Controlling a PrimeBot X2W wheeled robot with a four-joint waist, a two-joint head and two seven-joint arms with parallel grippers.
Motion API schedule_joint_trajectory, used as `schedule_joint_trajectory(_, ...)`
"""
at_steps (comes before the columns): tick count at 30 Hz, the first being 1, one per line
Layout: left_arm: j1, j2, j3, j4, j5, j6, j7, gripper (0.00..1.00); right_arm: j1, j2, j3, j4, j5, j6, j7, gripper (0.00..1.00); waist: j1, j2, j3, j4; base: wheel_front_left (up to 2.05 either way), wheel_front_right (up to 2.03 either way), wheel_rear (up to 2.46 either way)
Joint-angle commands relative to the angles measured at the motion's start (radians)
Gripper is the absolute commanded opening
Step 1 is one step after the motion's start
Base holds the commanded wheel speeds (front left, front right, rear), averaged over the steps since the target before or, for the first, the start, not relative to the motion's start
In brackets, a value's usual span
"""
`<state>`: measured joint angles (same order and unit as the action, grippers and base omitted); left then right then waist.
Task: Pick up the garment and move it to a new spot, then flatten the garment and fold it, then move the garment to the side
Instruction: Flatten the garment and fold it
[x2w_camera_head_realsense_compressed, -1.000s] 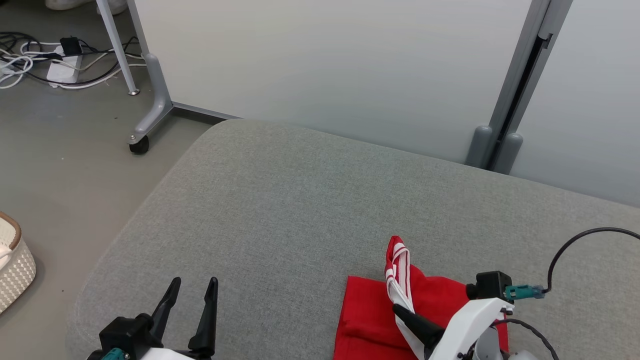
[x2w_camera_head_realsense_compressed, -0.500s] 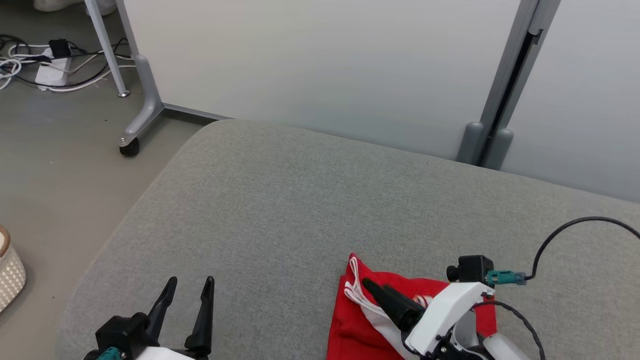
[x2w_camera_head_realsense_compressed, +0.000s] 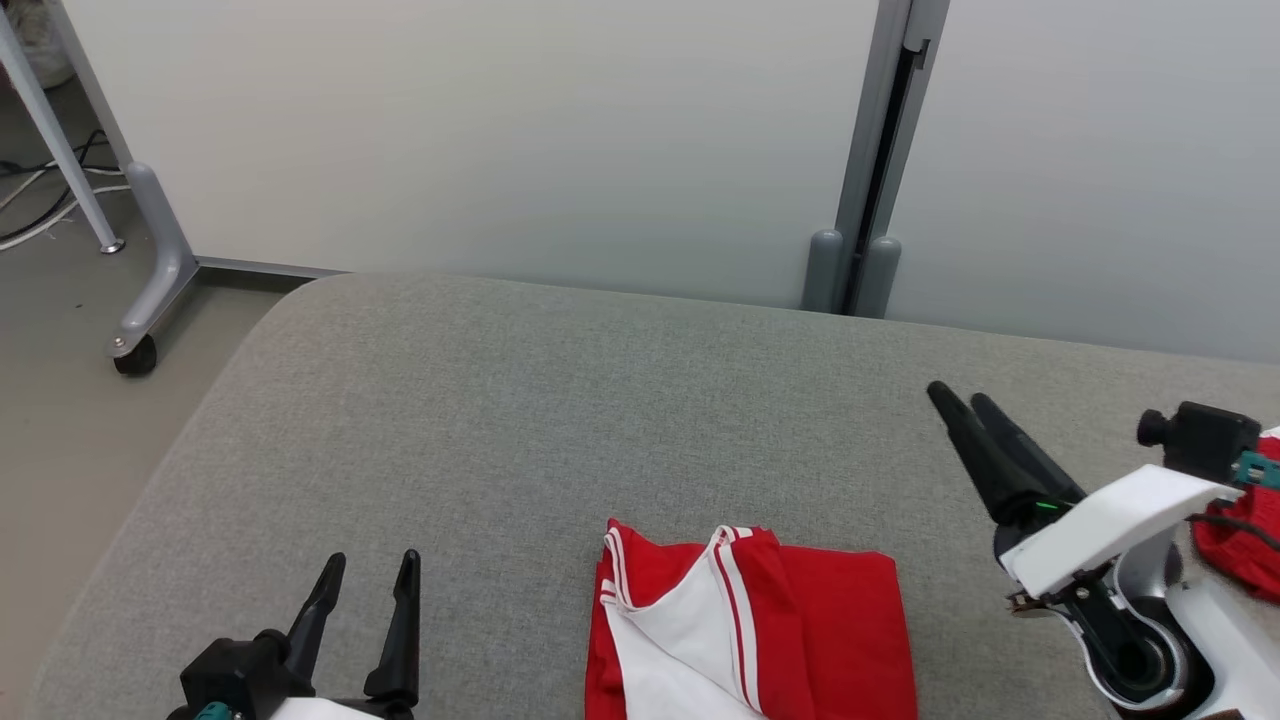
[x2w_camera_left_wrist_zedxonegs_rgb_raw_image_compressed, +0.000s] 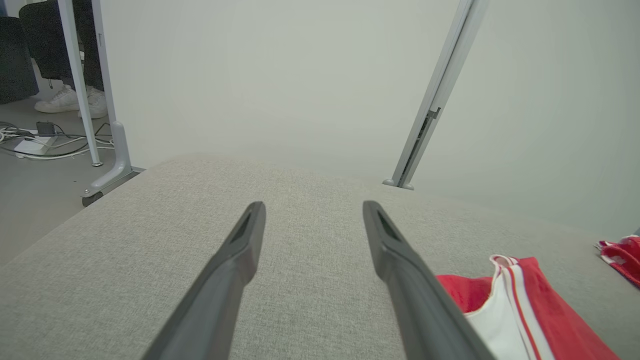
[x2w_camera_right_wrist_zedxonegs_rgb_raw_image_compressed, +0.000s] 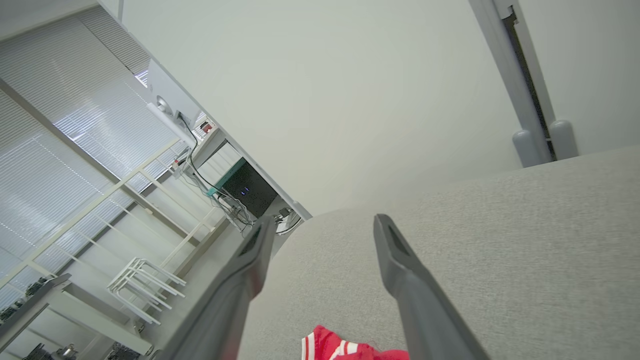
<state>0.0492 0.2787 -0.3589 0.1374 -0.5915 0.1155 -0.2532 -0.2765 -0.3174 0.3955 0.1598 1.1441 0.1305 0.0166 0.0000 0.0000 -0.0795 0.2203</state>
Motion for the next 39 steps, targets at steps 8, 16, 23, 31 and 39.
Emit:
schedule_joint_trajectory(8,0.033,-0.001,0.043,-0.02,0.015,0.007,-0.011,1.0,0.078,-0.044,-0.058,0.085,-0.109,0.001,-0.082,1.0,0.0,0.0,-0.01,-0.035,0.0,0.0,0.0)
schedule_joint_trajectory(16,0.034,-0.014,0.052,-0.023,0.031,-0.008,-0.013,1.0,0.064,0.013,-0.022,0.2,-0.159,0.001,-0.067,0.0,0.0,0.0,-0.006,-0.029,0.0,0.0,0.0)
schedule_joint_trajectory(23,0.036,-0.003,0.048,-0.023,0.045,-0.015,-0.012,1.0,-0.015,0.072,0.036,0.356,-0.223,0.001,-0.024,0.0,0.0,0.0,-0.001,0.012,0.0,0.0,0.0)
schedule_joint_trajectory(31,0.011,-0.001,0.032,-0.022,0.051,-0.019,-0.003,1.0,-0.062,0.169,0.106,0.569,-0.222,0.001,0.092,0.0,0.0,0.0,-0.005,0.094,0.0,0.0,0.0)
schedule_joint_trajectory(39,0.017,0.002,0.03,-0.024,0.044,-0.011,0.0,1.0,0.009,0.192,0.241,0.414,-0.056,0.001,0.203,0.0,0.0,0.0,-0.005,0.107,0.0,0.0,0.0)
